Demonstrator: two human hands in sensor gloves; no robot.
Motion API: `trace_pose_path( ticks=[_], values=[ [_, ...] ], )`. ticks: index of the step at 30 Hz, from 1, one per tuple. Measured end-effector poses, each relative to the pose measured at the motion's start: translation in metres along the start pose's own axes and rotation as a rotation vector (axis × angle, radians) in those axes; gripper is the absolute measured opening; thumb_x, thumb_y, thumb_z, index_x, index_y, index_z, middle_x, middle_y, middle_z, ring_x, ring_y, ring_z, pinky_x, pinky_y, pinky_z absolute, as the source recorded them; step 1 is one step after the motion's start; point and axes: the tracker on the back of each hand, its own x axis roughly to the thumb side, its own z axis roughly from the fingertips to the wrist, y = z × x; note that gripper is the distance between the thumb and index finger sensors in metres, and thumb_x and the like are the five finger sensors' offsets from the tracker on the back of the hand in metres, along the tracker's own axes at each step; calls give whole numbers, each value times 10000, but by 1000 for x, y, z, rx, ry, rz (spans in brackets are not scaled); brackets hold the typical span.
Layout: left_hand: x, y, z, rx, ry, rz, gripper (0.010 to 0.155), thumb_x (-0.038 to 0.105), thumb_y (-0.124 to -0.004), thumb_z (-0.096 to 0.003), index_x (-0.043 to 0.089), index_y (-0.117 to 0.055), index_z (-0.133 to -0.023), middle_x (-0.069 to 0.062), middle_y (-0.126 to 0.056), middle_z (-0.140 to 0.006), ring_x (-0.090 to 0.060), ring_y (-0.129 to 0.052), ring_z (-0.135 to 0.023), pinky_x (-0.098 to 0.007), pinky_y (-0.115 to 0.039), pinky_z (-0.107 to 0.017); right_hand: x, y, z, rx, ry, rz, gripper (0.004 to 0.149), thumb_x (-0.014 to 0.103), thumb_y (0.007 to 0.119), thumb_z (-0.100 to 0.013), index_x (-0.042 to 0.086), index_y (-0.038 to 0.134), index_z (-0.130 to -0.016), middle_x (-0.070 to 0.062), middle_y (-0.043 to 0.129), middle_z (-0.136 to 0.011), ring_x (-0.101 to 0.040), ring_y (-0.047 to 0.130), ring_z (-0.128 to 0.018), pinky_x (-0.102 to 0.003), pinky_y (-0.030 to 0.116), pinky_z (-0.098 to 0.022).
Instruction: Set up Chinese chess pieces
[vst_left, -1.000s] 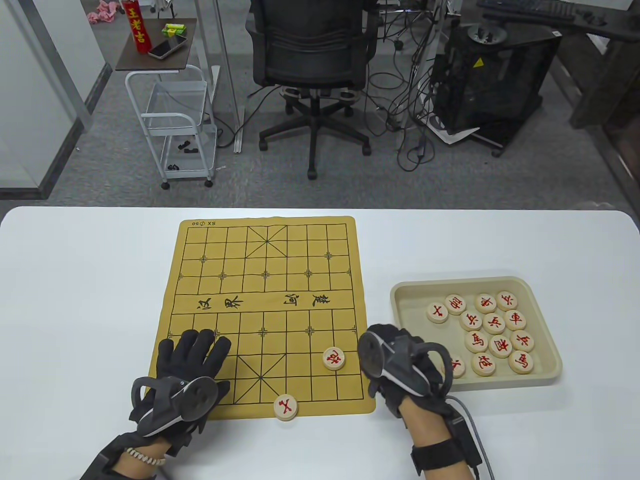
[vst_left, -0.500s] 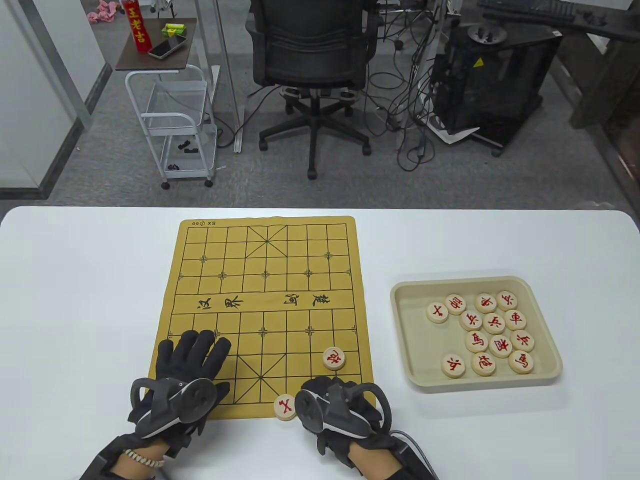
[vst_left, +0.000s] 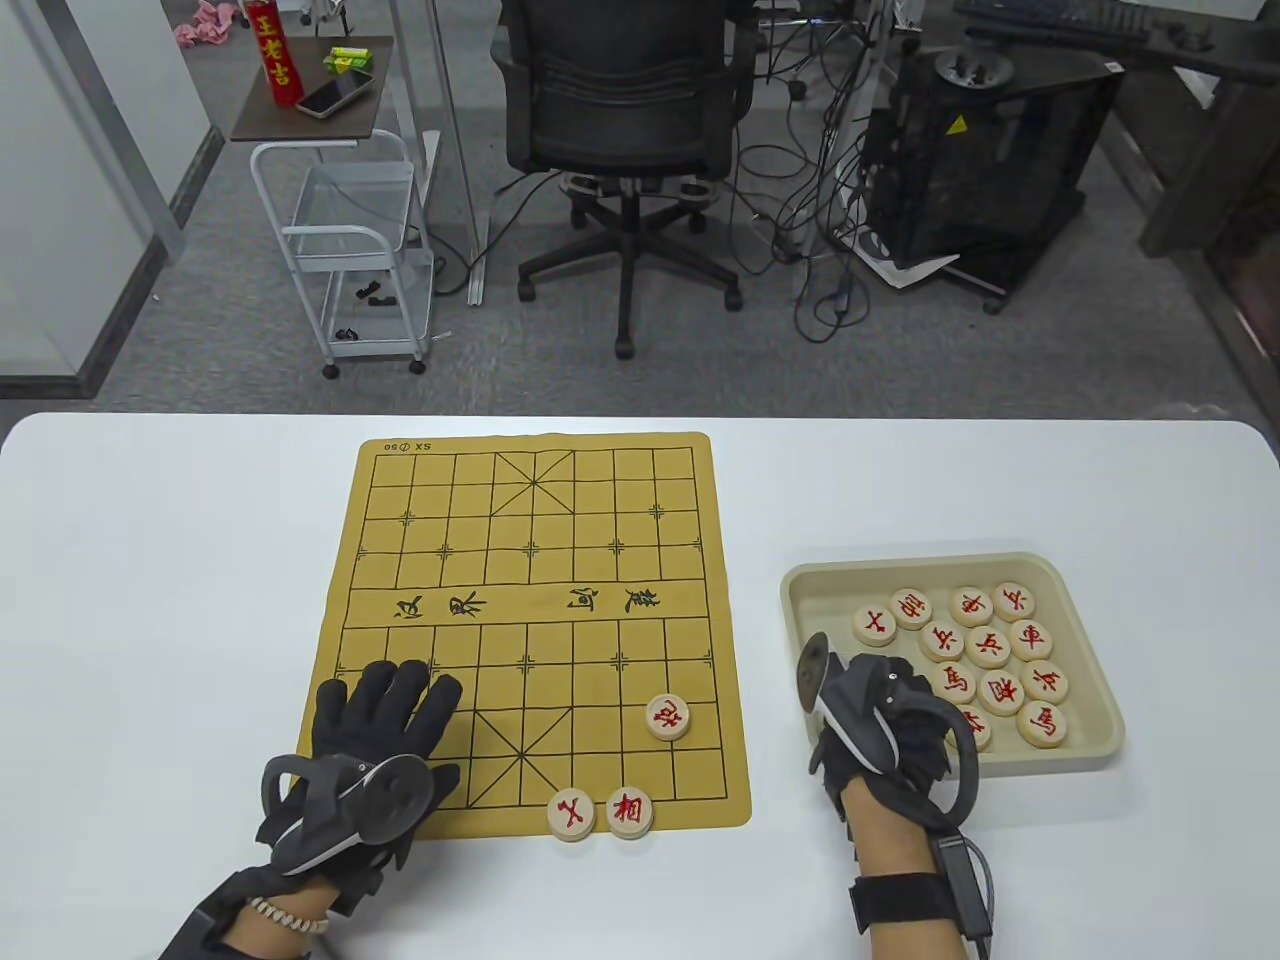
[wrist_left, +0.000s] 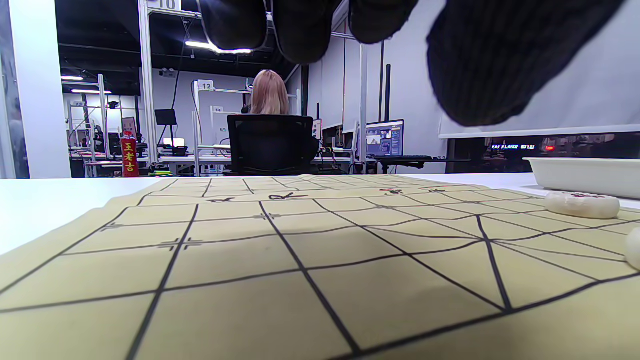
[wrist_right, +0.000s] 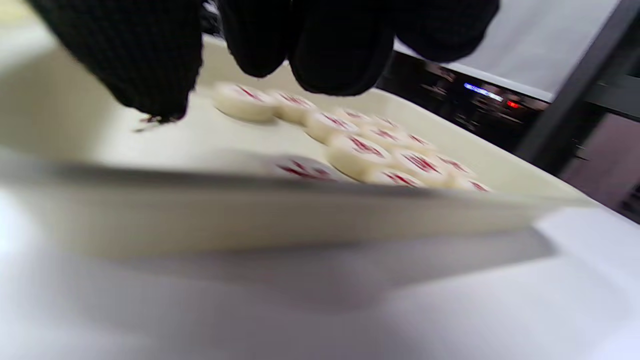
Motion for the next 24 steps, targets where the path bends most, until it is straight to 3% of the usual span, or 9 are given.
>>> trace_pose_path(
  ticks=[5,8,19,24],
  values=[
    [0,0,0,-4,1,-1,866,562,-821,-390,345,-375,-1100,-114,-447,-1221,-482,-507,-1136,-739,-378,-752,-13,18,-17,124,52,-34,615,490,956,-399,266,767,-939,-76,808,-1007,-168,955,-684,-394,826,-500],
    [0,0,-1,-9,2,-2,866,562,-821,-391,345,-374,-1100,-114,-446,-1221,-481,-505,-1137,-739,-377,-752,-13,25,-22,134,64,-43,613,496,958,-394,270,767,-931,-67,817,-998,-149,951,-678,-386,828,-497],
    [0,0,-1,-12,4,1,865,563,-821,-390,347,-376,-1099,-113,-449,-1221,-480,-508,-1137,-737,-379,-753,-14,31,-27,45,61,-48,637,536,1011,-320,265,806,-859,-57,907,-895,-65,978,-501,-336,866,-398],
    [1,-1,-2,-18,-4,-7,866,563,-821,-391,345,-374,-1100,-113,-449,-1221,-481,-507,-1137,-738,-379,-752,3,3,-18,-89,-15,-149,653,551,1015,-303,270,804,-854,-54,908,-892,-58,968,-483,-333,863,-391]
  ],
)
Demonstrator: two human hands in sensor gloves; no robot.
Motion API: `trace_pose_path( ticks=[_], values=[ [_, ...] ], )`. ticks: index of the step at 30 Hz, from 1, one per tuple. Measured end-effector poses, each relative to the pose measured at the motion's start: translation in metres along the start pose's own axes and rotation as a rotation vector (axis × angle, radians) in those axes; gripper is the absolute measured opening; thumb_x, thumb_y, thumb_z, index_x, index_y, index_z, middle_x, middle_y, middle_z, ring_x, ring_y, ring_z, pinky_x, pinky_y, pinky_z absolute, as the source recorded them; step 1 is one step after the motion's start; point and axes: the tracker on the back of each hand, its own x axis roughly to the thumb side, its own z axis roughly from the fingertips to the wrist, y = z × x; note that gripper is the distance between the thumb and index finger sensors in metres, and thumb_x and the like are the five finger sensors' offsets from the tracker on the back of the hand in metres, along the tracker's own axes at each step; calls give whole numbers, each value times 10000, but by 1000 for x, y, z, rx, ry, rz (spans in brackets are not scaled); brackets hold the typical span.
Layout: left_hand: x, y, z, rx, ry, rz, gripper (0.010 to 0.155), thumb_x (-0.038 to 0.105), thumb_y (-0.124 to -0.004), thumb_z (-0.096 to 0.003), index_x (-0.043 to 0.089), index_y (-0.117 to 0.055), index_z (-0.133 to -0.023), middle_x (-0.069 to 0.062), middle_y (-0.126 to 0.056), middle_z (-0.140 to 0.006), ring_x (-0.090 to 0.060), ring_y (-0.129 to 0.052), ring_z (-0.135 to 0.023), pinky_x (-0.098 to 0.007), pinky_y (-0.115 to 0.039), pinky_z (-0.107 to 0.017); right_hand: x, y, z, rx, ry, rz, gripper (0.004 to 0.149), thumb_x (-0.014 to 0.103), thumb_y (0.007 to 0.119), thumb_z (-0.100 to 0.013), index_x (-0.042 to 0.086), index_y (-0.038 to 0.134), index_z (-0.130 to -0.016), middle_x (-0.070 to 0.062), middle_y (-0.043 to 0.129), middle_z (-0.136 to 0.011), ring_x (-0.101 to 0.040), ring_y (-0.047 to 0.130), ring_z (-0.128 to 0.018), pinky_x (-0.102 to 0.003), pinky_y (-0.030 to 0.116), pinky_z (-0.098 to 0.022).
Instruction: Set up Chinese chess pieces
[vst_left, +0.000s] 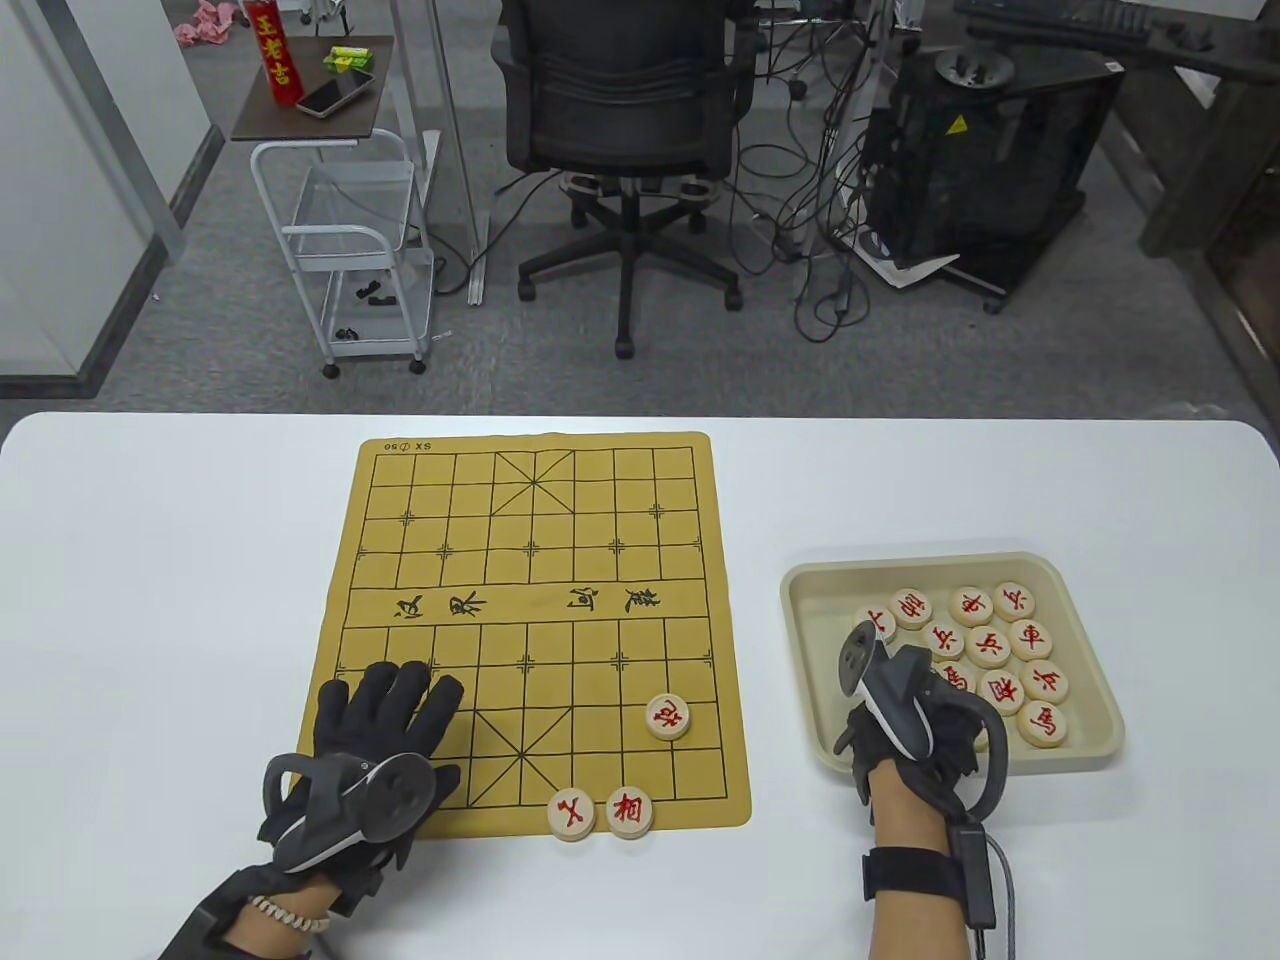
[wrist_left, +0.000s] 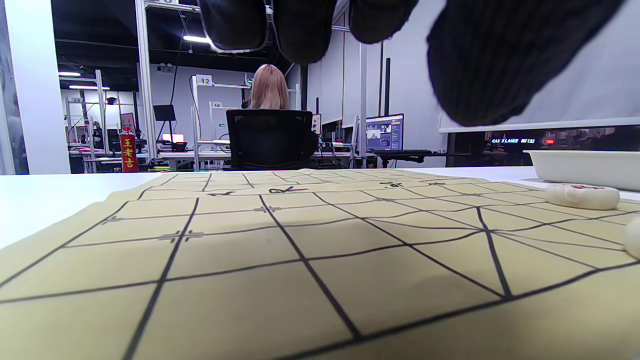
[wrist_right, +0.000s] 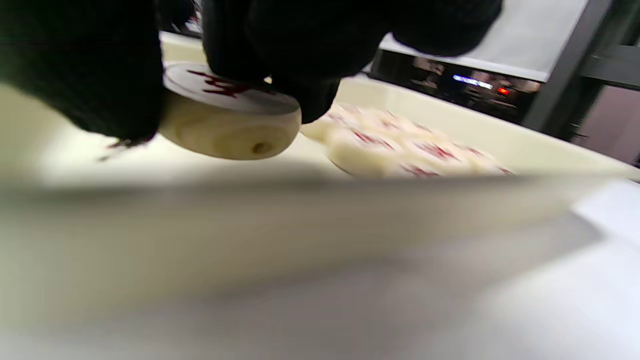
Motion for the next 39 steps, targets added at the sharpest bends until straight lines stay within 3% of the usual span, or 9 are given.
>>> trace_pose_path(
  ticks=[4,8,13,17,23,27,34,39],
  values=[
    [0,0,0,-3,-1,-2,868,564,-821,-389,345,-375,-1100,-114,-450,-1221,-481,-509,-1136,-739,-380,-751,46,-24,11,-82,-147,-63,655,552,1012,-304,275,797,-857,-46,902,-898,-57,965,-489,-335,862,-400],
    [0,0,0,-8,2,-1,866,563,-821,-391,345,-374,-1100,-113,-451,-1220,-480,-508,-1137,-738,-378,-752,93,-31,16,-62,-250,-77,655,551,1010,-307,278,792,-862,-40,896,-906,-57,964,-499,-337,861,-410],
    [-1,0,0,-10,8,10,866,562,-822,-390,344,-376,-1100,-115,-450,-1220,-482,-508,-1135,-739,-377,-752,142,-16,11,-5,-302,-46,655,551,1008,-307,281,789,-862,-39,897,-907,-59,965,-503,-338,860,-416],
    [-3,0,0,-16,10,15,865,561,-822,-390,346,-376,-1100,-114,-447,-1221,-481,-505,-1137,-739,-375,-752,158,11,3,89,-307,-4,649,535,1010,-312,279,791,-865,-40,897,-909,-67,969,-521,-344,860,-424],
    [-3,-1,-2,-35,13,12,864,559,-822,-392,347,-375,-1100,-115,-444,-1223,-483,-496,-1139,-739,-368,-755,145,2,-2,181,-343,-58,639,517,967,-368,295,755,-929,-56,797,-1013,-135,940,-691,-378,824,-507],
    [-3,-1,-3,-36,16,6,864,561,-821,-391,349,-373,-1100,-115,-441,-1224,-482,-496,-1140,-738,-368,-755,110,-20,-15,41,-239,-148,589,449,950,-406,306,752,-942,-46,780,-1029,-151,934,-723,-380,817,-512],
    [-8,0,-2,-30,37,11,865,558,-822,-392,348,-374,-1100,-116,-443,-1223,-485,-494,-1139,-741,-363,-755,55,-35,-47,-90,-115,69,584,412,952,-415,312,747,-953,-26,760,-1049,-175,913,-787,-396,806,-542],
    [-12,0,0,-26,53,18,876,559,-822,-391,345,-356,-1101,-114,-436,-1224,-486,-492,-1139,-740,-363,-755,40,-17,-68,-20,-99,197,558,399,961,-409,319,779,-931,-17,787,-1030,-174,919,-789,-402,812,-546]
  ],
)
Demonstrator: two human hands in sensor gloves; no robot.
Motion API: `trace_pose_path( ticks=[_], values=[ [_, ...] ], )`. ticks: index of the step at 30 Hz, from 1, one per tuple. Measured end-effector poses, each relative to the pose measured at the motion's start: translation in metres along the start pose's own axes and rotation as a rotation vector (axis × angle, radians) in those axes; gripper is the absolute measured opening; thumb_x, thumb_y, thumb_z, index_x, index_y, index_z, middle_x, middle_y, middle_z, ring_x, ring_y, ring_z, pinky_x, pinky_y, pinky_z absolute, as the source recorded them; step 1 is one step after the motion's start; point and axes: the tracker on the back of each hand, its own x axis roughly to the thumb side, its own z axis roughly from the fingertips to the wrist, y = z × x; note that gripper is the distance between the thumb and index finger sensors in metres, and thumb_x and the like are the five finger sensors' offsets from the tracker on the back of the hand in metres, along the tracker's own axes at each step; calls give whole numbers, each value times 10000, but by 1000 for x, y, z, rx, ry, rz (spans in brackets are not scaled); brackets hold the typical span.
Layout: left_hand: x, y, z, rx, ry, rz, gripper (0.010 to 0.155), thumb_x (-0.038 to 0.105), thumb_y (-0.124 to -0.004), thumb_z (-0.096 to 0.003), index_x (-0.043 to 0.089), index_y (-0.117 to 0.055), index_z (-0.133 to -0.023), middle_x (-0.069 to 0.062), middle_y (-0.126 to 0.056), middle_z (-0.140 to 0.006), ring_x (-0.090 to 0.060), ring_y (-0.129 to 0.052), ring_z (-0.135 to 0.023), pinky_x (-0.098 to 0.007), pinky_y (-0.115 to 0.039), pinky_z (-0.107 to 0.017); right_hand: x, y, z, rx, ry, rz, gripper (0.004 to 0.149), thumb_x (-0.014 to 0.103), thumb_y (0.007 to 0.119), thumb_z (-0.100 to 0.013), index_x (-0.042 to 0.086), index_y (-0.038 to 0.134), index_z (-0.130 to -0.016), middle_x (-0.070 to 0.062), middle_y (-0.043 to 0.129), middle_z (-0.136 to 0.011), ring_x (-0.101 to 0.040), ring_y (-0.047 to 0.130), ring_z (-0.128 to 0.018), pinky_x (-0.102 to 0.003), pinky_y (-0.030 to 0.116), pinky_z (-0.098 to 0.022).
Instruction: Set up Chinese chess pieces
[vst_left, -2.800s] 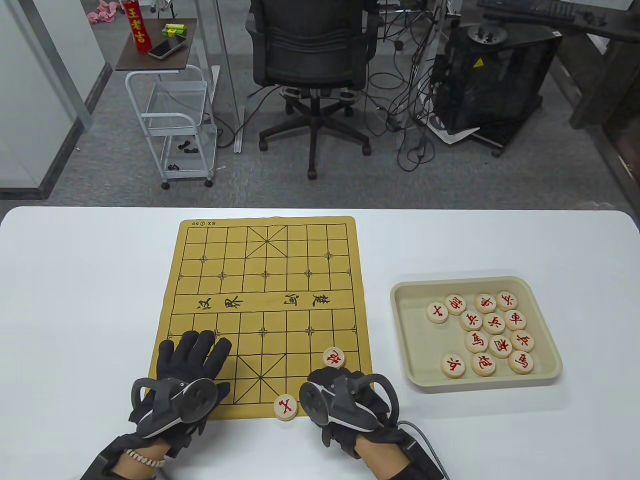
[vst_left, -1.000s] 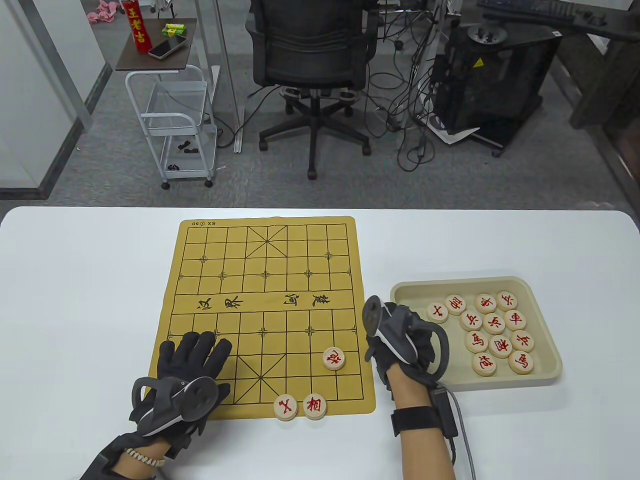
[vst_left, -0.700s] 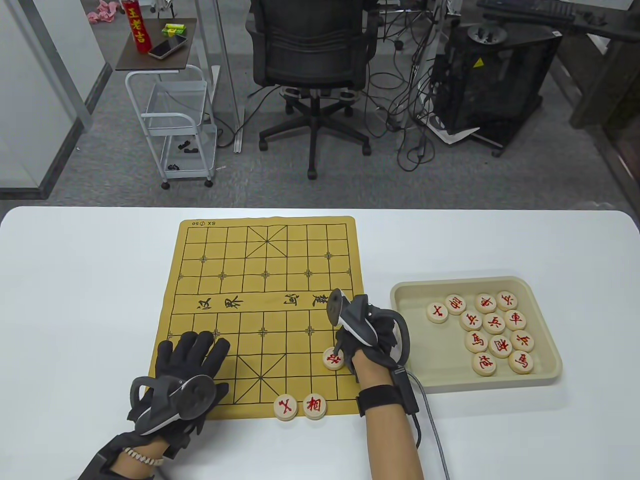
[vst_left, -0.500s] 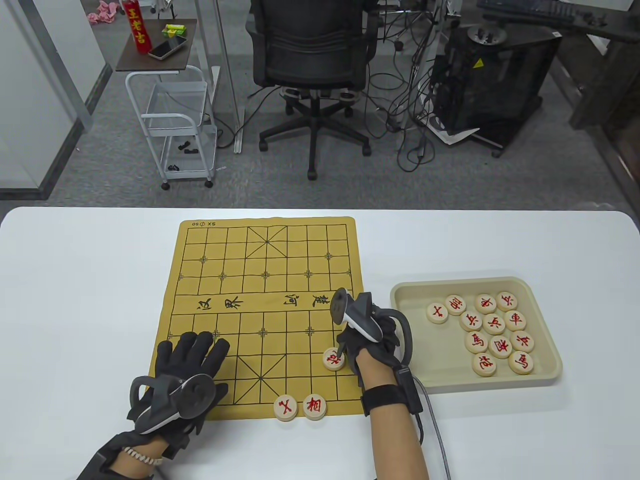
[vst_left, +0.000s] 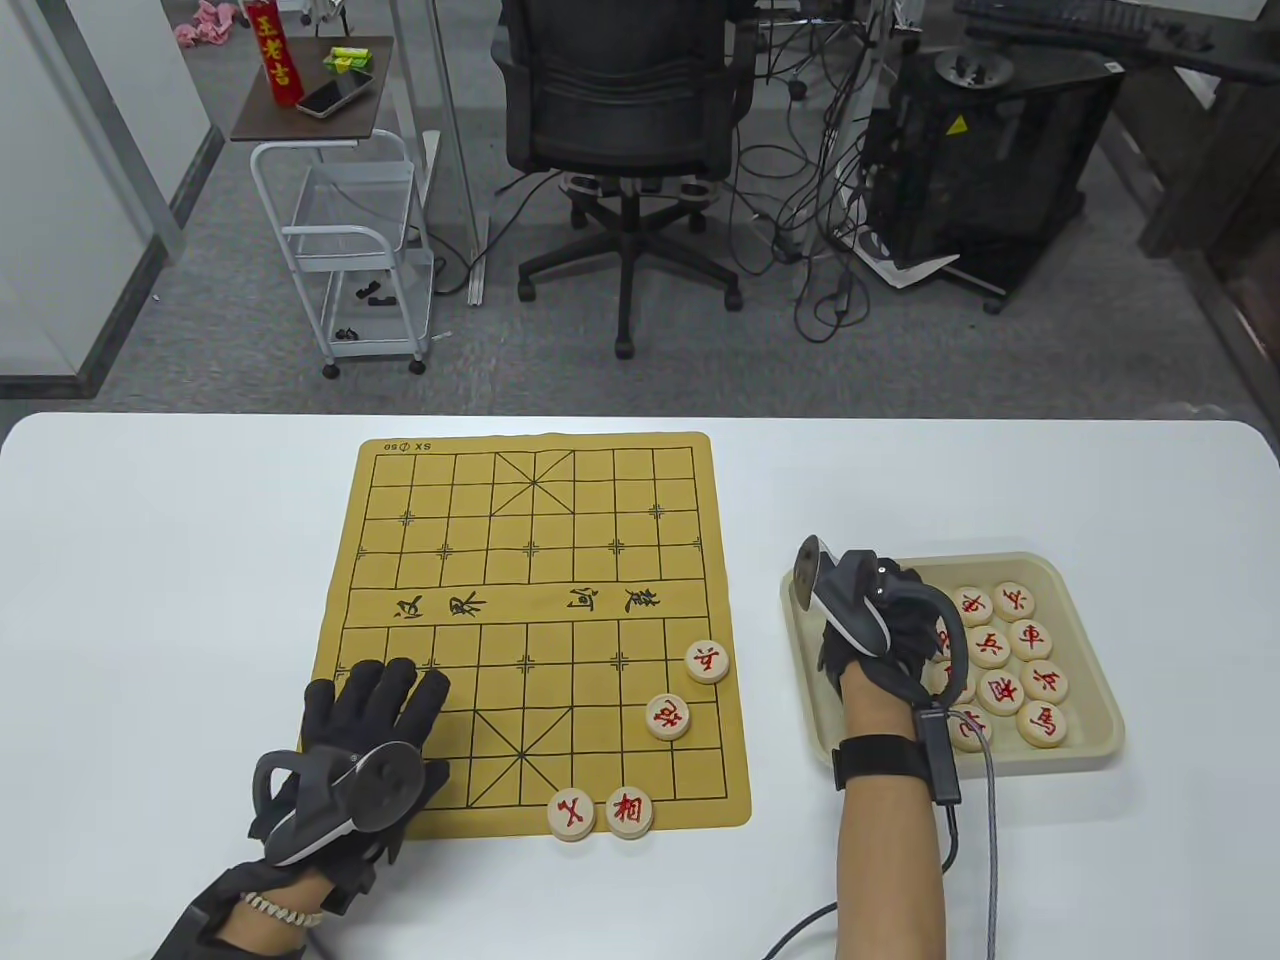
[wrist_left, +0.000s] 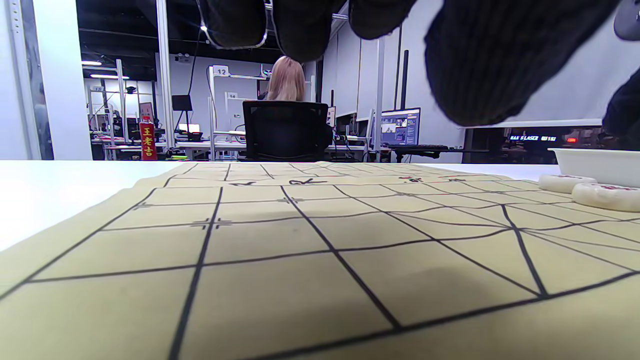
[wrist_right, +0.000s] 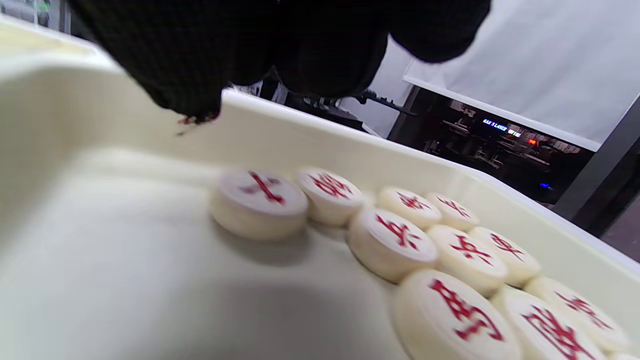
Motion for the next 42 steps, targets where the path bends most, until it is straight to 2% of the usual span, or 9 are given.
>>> trace_pose_path(
  ticks=[7,12,16,22,27,31,36,40,42],
  values=[
    [-6,0,2,-7,29,19,876,560,-821,-391,345,-356,-1102,-115,-434,-1225,-484,-488,-1141,-740,-361,-755,7,26,-14,95,-25,41,566,398,969,-403,326,779,-931,-5,770,-1045,-168,909,-799,-405,803,-559],
    [-8,1,1,-14,34,28,879,557,-822,-391,345,-351,-1101,-115,-428,-1225,-485,-485,-1141,-741,-360,-755,9,28,-13,46,-36,74,577,413,987,-374,323,768,-900,35,768,-1040,-132,916,-792,-374,808,-558],
    [-10,2,1,-8,42,40,877,554,-823,-392,344,-352,-1102,-114,-428,-1226,-485,-483,-1142,-741,-355,-757,9,28,-15,85,-70,38,491,394,985,-382,354,786,-829,48,810,-1008,-108,953,-743,-349,831,-533],
    [-10,0,-1,-26,42,34,880,554,-822,-392,346,-345,-1102,-118,-422,-1227,-486,-476,-1144,-742,-351,-758,3,28,-23,195,-90,-26,536,363,993,-388,332,745,-862,-9,793,-1024,-102,965,-740,-315,858,-541],
    [-10,0,-1,-30,40,30,879,553,-823,-392,345,-346,-1101,-115,-422,-1226,-485,-476,-1144,-741,-352,-757,3,25,-22,206,-99,-4,548,349,998,-381,317,739,-863,-19,798,-1017,-105,968,-719,-315,865,-541],
    [-10,-1,-1,-26,39,35,879,554,-822,-393,345,-346,-1101,-115,-423,-1226,-485,-476,-1144,-741,-352,-758,0,25,-17,127,-112,6,575,400,1006,-342,284,760,-849,-55,848,-963,-78,991,-629,-313,894,-480],
    [-8,-2,0,-23,22,29,880,558,-821,-391,343,-348,-1101,-115,-430,-1224,-483,-484,-1141,-739,-361,-756,-9,19,0,-5,-96,-13,650,513,1021,-289,288,768,-844,-30,894,-901,-61,1001,-545,-307,893,-418],
    [-7,-2,0,-21,13,27,880,559,-820,-392,343,-346,-1101,-112,-431,-1224,-483,-485,-1141,-739,-362,-755,-9,-9,29,-159,-142,-112,685,542,1011,-288,292,748,-869,-16,889,-902,-59,997,-539,-309,885,-421],
    [-6,-2,1,-19,7,23,881,560,-819,-391,344,-345,-1101,-110,-433,-1224,-484,-488,-1140,-739,-364,-754,-2,-31,57,-252,-214,-212,688,551,1006,-291,290,748,-872,-18,887,-901,-59,998,-538,-309,885,-420]
  ],
)
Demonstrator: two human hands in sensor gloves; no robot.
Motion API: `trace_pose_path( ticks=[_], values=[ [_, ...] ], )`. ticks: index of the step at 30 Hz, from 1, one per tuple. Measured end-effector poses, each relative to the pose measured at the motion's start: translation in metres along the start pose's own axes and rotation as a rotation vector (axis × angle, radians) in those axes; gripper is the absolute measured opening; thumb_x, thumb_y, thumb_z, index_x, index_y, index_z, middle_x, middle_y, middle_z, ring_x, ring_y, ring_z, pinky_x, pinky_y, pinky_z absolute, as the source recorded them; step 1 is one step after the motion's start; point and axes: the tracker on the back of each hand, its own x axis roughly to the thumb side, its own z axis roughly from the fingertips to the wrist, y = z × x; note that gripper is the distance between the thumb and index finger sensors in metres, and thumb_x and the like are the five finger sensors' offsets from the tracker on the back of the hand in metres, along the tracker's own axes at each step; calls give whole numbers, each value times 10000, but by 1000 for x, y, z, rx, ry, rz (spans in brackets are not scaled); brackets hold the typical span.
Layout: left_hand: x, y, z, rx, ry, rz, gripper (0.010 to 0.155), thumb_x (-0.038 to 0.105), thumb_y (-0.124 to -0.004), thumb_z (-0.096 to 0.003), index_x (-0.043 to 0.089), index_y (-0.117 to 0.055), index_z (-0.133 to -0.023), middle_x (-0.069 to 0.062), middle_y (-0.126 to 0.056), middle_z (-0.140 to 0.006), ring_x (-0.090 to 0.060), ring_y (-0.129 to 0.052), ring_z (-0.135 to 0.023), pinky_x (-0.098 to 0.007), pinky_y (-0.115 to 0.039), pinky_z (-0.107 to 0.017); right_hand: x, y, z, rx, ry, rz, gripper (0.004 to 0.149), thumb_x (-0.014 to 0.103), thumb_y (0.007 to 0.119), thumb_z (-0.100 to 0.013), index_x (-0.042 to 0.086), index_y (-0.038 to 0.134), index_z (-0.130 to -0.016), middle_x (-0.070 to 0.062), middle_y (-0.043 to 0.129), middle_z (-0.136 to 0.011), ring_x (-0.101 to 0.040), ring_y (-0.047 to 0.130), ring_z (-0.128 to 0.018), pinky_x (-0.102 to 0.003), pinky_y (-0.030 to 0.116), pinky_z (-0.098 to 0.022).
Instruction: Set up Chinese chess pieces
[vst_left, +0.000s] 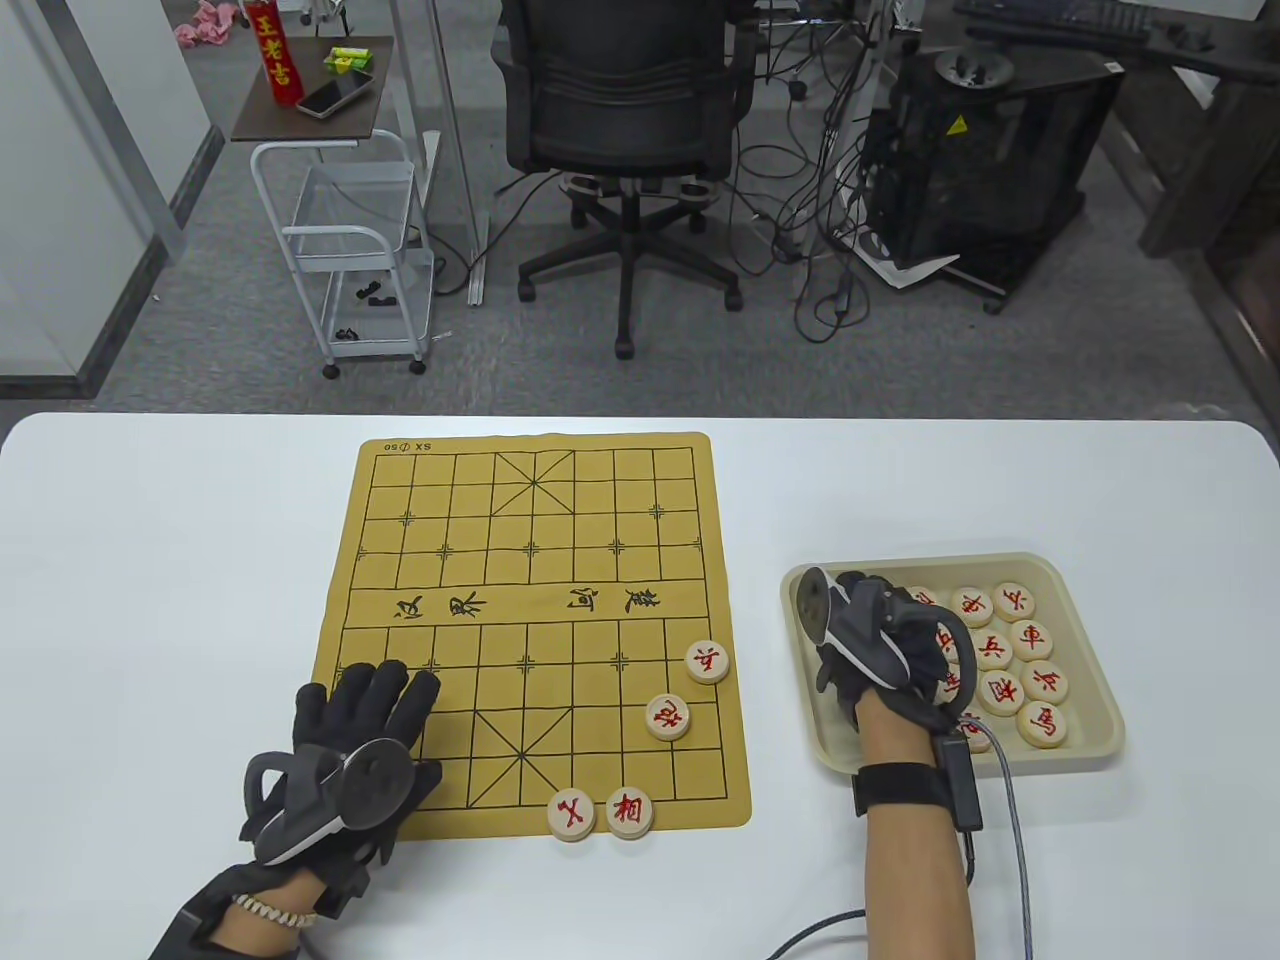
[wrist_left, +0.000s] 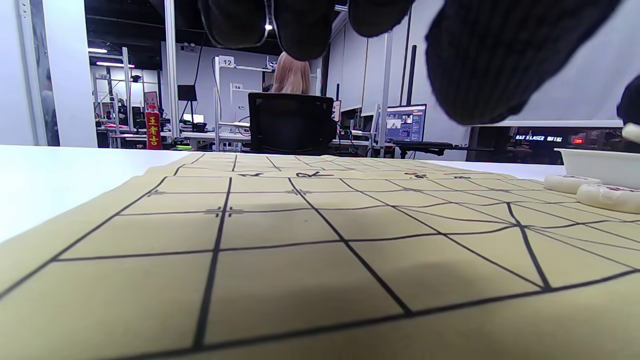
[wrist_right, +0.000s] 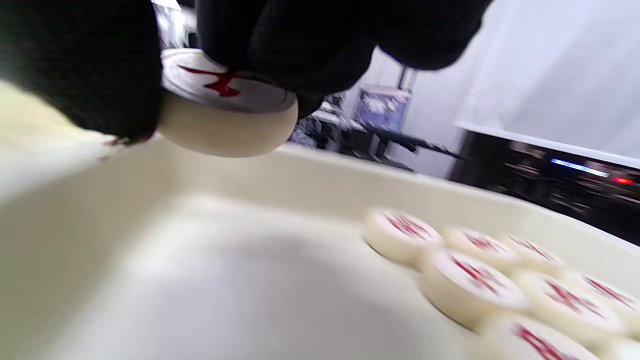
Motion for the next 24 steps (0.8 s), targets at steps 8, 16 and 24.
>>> trace_pose_path(
  ticks=[8,16,24],
  values=[
    [5,2,6,25,-21,-7,876,562,-820,-389,342,-357,-1100,-110,-446,-1221,-480,-500,-1138,-740,-372,-752,81,-56,92,-189,-262,-263,696,557,1001,-298,292,736,-885,-12,878,-912,-62,992,-560,-317,882,-444],
    [12,0,8,28,-42,-30,873,564,-819,-390,340,-363,-1099,-109,-454,-1218,-478,-509,-1135,-739,-377,-750,121,-35,159,-202,-377,-347,695,556,1001,-298,294,737,-885,-12,878,-913,-65,990,-566,-325,881,-452],
    [38,8,9,60,-114,119,830,578,-824,-379,289,-491,-1083,-103,-623,-1164,-441,-662,-1088,-719,-474,-729,116,-26,159,-198,-392,-405,701,558,1002,-301,294,731,-891,-9,873,-917,-62,981,-579,-325,877,-461]
  ],
)
